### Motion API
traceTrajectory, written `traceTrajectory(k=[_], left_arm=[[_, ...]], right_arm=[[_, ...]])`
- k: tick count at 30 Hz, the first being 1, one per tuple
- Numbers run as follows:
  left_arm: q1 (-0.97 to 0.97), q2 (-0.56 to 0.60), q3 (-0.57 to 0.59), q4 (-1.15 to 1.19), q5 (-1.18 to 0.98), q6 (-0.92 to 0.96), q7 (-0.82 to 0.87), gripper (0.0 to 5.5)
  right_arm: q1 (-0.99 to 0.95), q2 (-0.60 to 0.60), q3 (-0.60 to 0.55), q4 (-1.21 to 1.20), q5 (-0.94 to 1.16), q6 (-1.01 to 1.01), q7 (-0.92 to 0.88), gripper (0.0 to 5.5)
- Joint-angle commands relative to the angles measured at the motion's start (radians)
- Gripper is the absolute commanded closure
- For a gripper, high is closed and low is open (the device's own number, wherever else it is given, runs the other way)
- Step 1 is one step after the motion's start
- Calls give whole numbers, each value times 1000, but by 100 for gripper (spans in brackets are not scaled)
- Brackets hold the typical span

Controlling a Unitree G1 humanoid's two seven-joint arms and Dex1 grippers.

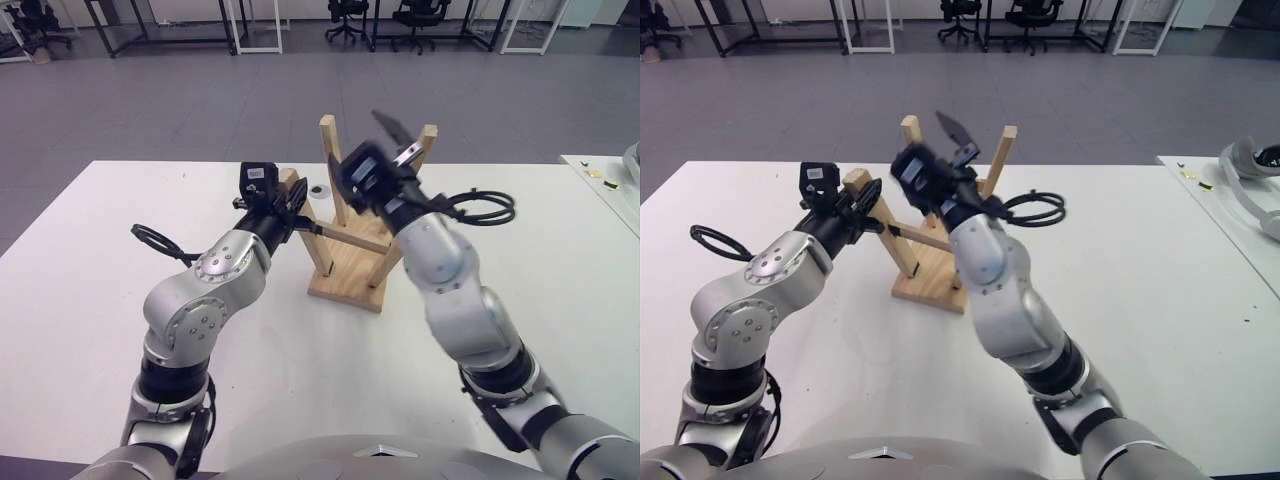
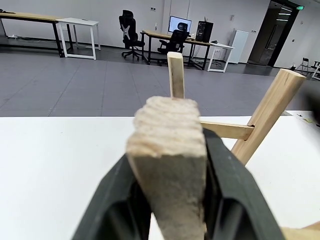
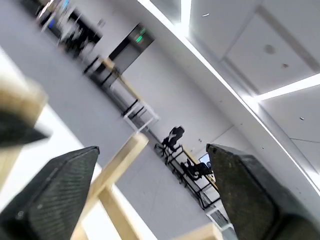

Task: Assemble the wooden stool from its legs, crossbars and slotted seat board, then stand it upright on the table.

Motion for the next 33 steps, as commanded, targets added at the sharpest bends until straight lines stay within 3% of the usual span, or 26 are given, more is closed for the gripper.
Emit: traceTrajectory(k=[1, 8, 15, 17, 19, 23, 27, 33], left_arm=[[24, -61, -26, 78, 42, 122, 33, 445], [1, -120, -84, 84, 109, 148, -31, 446], [9, -148, -134, 134, 167, 130, -136, 446], [5, -152, -138, 156, 186, 122, -166, 381], [5, -150, -134, 178, 199, 108, -205, 351], [-9, -169, -23, 174, 191, 31, -270, 272], [-50, -138, 103, 32, 157, -30, -335, 194], [-244, 83, 401, 114, 40, -89, -500, 194]], right_arm=[[13, -43, 117, 127, -108, 50, 78, 150], [74, 22, 204, 251, -33, 139, 274, 150], [65, 31, 204, 275, -46, 58, 283, 150], [77, 22, 214, 278, -51, 41, 296, 150], [89, 6, 211, 294, -65, 29, 305, 150], [106, -42, 178, 329, -97, 15, 304, 150], [112, 0, 124, 323, -118, 3, 248, 150], [-9, 81, -114, 133, -129, -168, 84, 150]])
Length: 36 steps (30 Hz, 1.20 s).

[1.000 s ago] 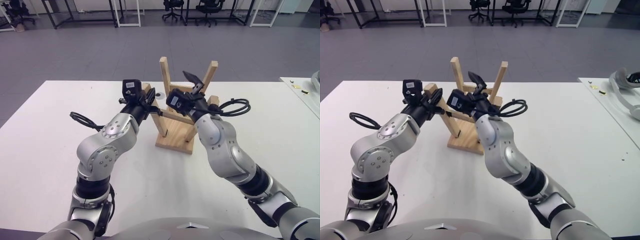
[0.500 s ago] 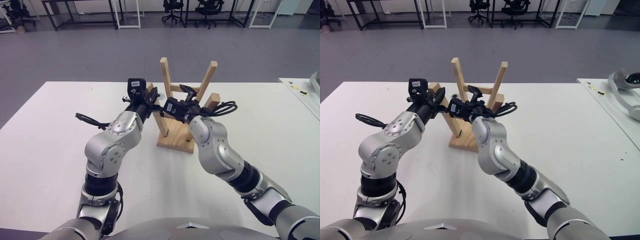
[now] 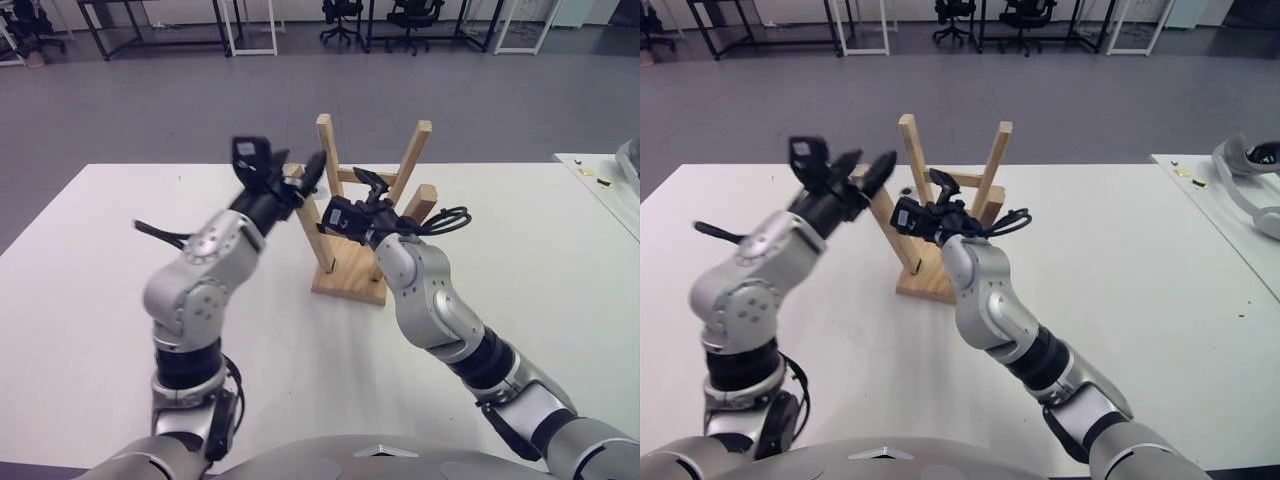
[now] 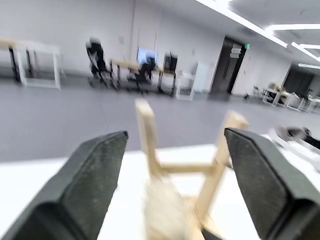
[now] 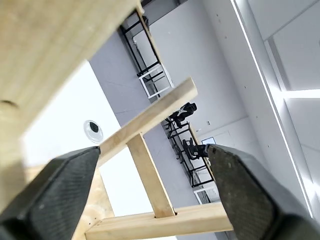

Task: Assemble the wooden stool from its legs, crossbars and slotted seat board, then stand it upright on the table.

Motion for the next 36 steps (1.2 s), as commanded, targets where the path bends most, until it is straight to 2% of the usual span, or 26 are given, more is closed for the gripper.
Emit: traceTrajectory(k=[1, 5, 7, 8, 10, 12, 15, 17, 18, 20, 24, 27, 30, 33, 36], left_arm=[[-161, 106, 127, 156, -39, -56, -87, 194], [-335, 134, 51, 362, 1, -123, -210, 194], [-383, 106, 67, 354, -95, -101, -250, 194], [-387, 101, 79, 341, -140, -86, -268, 194], [-351, 99, 76, 357, -175, -66, -294, 194], [-270, 85, -1, 425, -133, -65, -331, 194], [-129, 28, -290, 562, 50, -125, -405, 194], [-79, 10, -424, 711, 179, -207, -453, 194], [-75, 3, -432, 769, 204, -233, -469, 194], [-84, -1, -416, 792, 205, -250, -494, 194], [-119, -35, -363, 670, 111, -183, -466, 194], [-201, -26, -269, 607, 52, -148, -420, 194], [-364, 28, -127, 581, -16, -108, -387, 194], [-600, 114, 33, 601, -126, -66, -380, 194], [-626, 141, 43, 610, -131, -62, -420, 194]], right_arm=[[-128, 61, -150, -114, 65, -66, -16, 150], [-336, 173, -444, -202, 325, 22, 71, 150], [-419, 225, -660, -250, 532, 155, 140, 150], [-437, 206, -753, -261, 606, 215, 171, 150], [-399, 160, -859, -286, 693, 329, 204, 150], [-229, 137, -865, -315, 727, 404, 203, 150], [80, 143, -765, -251, 727, 403, 163, 150], [156, 101, -709, -169, 709, 362, 139, 150], [145, 83, -705, -148, 711, 350, 133, 150], [116, 62, -698, -139, 729, 336, 127, 150], [59, 58, -680, -140, 746, 308, 87, 150], [-5, 59, -710, -145, 766, 278, 64, 150], [-118, 63, -781, -164, 832, 197, 57, 150], [-316, 74, -948, -212, 991, 199, 34, 150], [-374, 76, -1001, -214, 1082, 233, 2, 150]])
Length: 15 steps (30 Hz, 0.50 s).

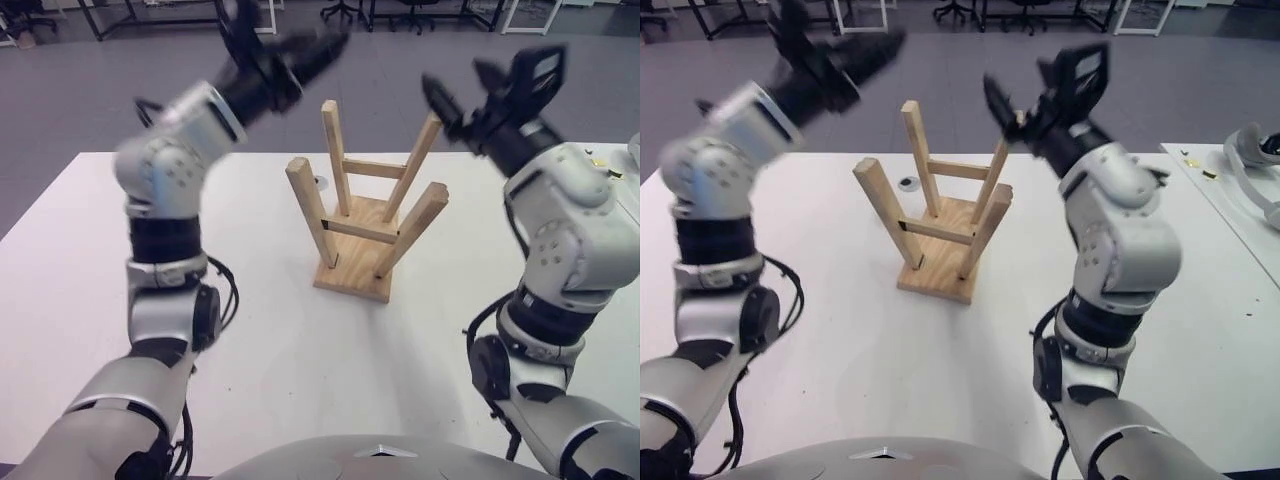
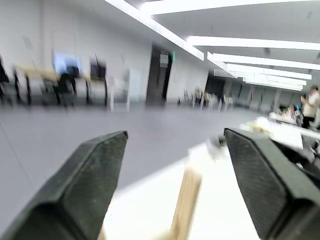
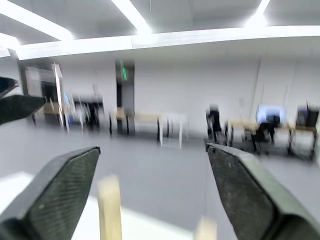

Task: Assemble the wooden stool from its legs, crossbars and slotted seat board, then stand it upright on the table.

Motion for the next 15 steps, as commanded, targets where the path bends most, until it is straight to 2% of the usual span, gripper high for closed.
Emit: traceTrajectory(k=[1, 5, 6, 9, 12, 15], left_arm=[[41, 12, -29, -2, 8, 19, -50, 194], [326, -103, -219, 105, 117, -31, -109, 194], [349, -117, -239, 131, 138, -48, -121, 194], [515, -196, -407, 206, 301, -190, -113, 194], [492, -218, -413, 233, 341, -261, -101, 194], [429, -228, -336, 166, 295, -256, -72, 194]], right_arm=[[0, 0, -9, -13, 88, 52, -29, 150], [293, 18, 123, 30, 92, 134, -44, 150], [323, 19, 136, 37, 93, 139, -50, 150], [411, -42, 226, 121, 38, 116, -57, 150], [371, -52, 234, 150, 29, 79, -81, 150], [297, -55, 275, 134, 0, 3, -102, 150]])
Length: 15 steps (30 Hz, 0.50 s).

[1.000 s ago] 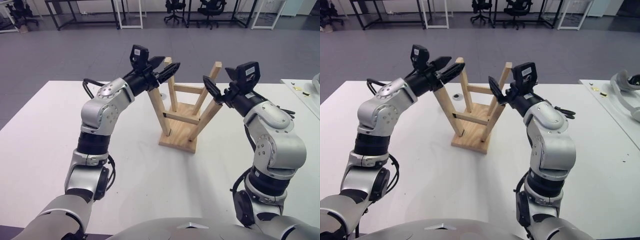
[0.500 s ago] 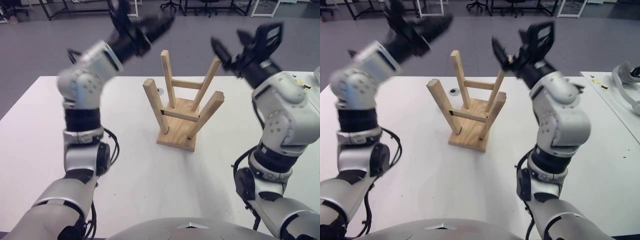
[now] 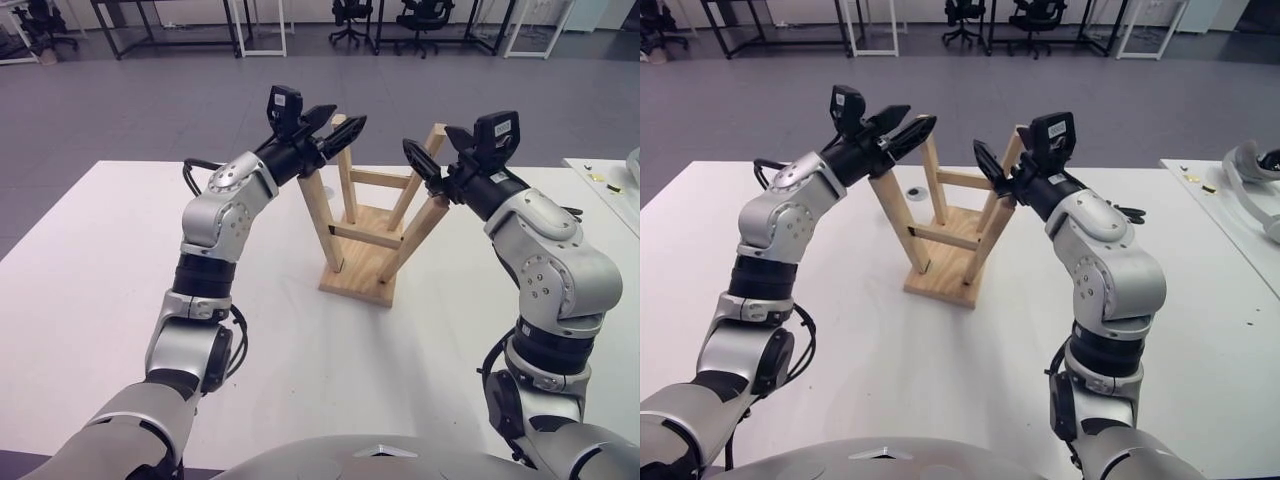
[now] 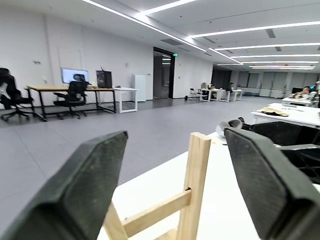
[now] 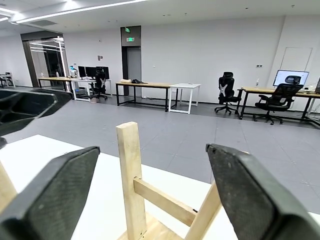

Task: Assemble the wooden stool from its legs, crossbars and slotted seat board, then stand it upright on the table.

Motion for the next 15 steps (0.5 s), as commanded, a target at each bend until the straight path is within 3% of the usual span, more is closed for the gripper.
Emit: traceTrajectory(k=[1, 3, 6, 8, 11, 15], left_arm=[[61, -73, -8, 27, -13, 107, 43, 194], [37, -75, 34, 1, -39, 117, 65, 194], [-65, -5, 224, -118, -150, 102, 112, 194], [-63, 40, 293, -210, -192, 113, 129, 194], [45, 65, 337, -349, -238, 154, 158, 194], [298, 107, 445, -461, -235, 198, 248, 194]], right_arm=[[-17, 6, 77, 58, -38, -38, -30, 150], [-43, 4, 68, 50, -44, -80, -40, 150], [-160, -106, 55, 22, -71, -118, -17, 150], [-112, -208, 68, 127, -150, -200, 2, 150], [-1, -286, 138, 178, -225, -310, 53, 150], [135, -366, 291, -6, -196, -418, 263, 150]])
